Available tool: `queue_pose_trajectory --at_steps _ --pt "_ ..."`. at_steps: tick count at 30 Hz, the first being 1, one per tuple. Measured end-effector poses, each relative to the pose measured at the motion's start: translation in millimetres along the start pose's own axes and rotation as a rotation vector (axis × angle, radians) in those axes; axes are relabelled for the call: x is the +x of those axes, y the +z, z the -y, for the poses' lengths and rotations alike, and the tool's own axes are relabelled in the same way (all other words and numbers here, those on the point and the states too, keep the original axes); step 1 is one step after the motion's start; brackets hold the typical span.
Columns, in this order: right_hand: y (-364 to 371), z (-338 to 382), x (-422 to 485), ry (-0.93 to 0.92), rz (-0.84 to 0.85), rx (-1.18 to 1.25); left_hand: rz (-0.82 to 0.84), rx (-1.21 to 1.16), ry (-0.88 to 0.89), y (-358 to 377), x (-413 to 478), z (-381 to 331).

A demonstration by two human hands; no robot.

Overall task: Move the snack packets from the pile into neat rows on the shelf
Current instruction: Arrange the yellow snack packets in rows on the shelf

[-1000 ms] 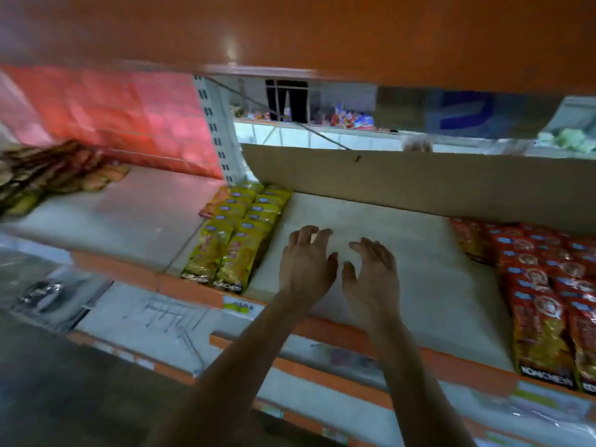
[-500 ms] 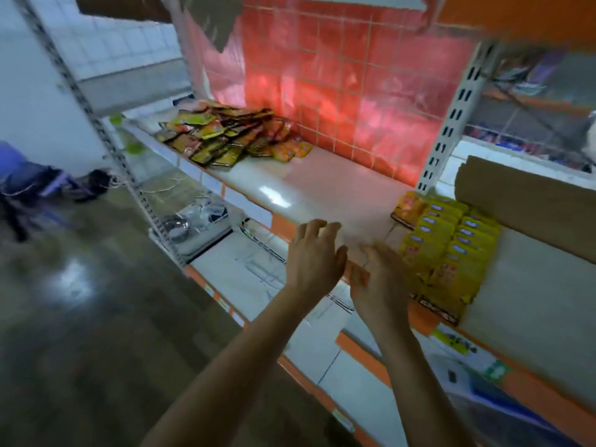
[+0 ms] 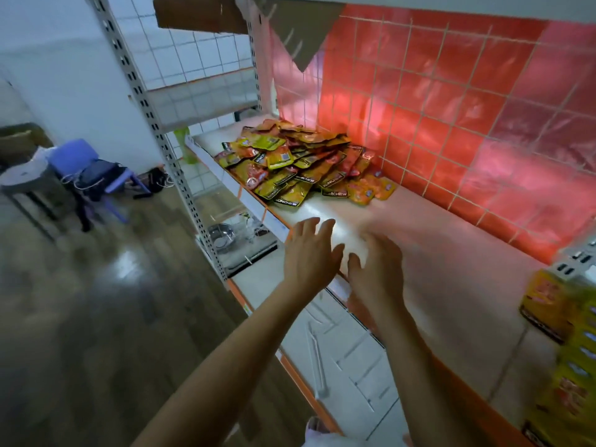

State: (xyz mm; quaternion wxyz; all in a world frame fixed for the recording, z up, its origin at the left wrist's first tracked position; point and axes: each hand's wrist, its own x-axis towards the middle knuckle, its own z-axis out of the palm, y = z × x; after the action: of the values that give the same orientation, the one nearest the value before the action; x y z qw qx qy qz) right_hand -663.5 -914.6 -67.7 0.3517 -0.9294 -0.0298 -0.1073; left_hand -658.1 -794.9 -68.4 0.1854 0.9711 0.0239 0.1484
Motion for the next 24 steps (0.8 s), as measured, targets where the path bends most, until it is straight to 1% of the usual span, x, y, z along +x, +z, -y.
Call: queue_pose_trajectory --at_steps 3,7,11,13,17,24 --pt "19 9 37 -0.039 0.038 -0.037 -0.006 0.010 -0.050 2 32 18" --pt "43 16 68 -0.058 0.064 -0.086 0.034 0.033 -0.111 8 60 39" --pt "66 28 89 -0.054 0.063 -0.078 0.010 0.028 -0.165 12 90 63" --pt "77 34 102 -0.059 0.056 -0.076 -0.008 0.032 -0.156 12 107 76" --pt "99 49 135 -0.010 -0.006 -0.051 -0.111 -0.015 -0.095 15 146 103" --pt "121 83 194 0.049 -0.159 0.023 -0.133 -0.034 -0.037 11 215 143"
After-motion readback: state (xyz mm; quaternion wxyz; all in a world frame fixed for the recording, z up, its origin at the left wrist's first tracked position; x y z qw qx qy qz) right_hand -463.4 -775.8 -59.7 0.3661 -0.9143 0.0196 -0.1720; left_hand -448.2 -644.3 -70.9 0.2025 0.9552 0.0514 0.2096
